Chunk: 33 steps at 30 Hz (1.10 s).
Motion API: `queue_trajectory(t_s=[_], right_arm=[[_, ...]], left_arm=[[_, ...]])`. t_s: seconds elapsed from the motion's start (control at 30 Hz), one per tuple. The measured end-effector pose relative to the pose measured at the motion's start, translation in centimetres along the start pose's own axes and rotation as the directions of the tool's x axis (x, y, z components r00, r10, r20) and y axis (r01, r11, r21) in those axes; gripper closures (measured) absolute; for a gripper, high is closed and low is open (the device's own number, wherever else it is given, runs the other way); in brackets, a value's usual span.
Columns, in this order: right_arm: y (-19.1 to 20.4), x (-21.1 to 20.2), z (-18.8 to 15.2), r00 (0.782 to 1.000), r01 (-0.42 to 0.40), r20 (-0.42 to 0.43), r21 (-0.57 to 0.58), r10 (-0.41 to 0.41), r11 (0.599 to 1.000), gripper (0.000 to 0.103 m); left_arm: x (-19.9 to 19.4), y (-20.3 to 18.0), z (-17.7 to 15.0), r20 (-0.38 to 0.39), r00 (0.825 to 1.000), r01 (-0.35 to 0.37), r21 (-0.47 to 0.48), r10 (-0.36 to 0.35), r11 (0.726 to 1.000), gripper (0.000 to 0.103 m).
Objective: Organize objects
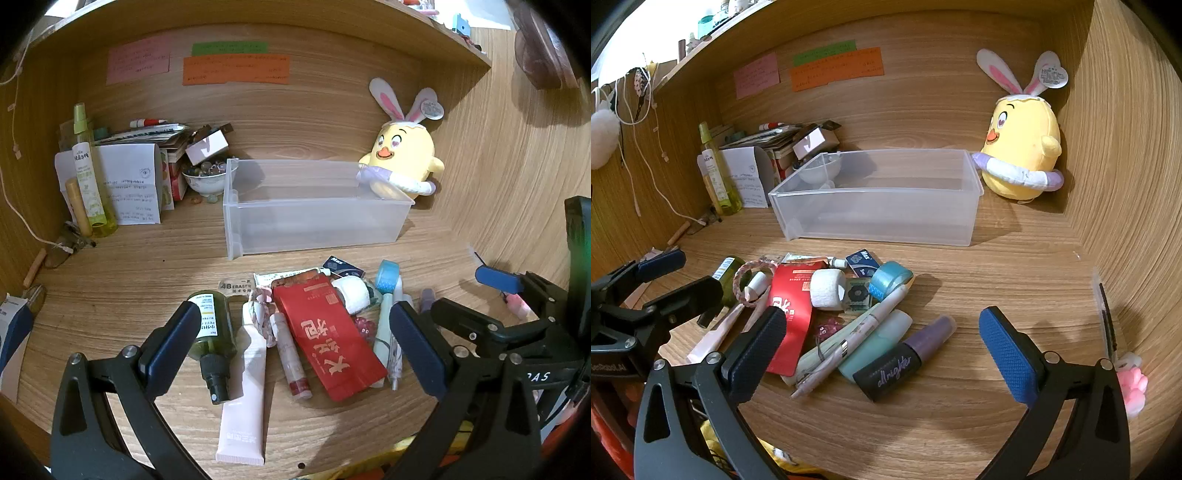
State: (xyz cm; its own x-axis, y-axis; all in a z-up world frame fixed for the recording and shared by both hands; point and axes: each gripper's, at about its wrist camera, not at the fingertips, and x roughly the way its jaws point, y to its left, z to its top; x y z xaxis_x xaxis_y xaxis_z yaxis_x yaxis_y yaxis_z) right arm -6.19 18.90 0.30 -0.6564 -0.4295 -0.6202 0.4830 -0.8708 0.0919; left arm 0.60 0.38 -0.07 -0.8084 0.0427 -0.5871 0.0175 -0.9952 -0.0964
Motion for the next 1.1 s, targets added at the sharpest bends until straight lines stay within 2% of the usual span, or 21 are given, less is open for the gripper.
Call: queue_trajectory(t_s=[1.1], right_arm=[[-0.07, 0.01, -0.11, 1.000, -0.012, -0.003, 0.009, 0.012, 1.000, 0.000]], left_arm=[[-0.10, -0.04, -0.37, -0.011, 1.000, 0.010, -0.001, -0.010, 1.000, 0.000]])
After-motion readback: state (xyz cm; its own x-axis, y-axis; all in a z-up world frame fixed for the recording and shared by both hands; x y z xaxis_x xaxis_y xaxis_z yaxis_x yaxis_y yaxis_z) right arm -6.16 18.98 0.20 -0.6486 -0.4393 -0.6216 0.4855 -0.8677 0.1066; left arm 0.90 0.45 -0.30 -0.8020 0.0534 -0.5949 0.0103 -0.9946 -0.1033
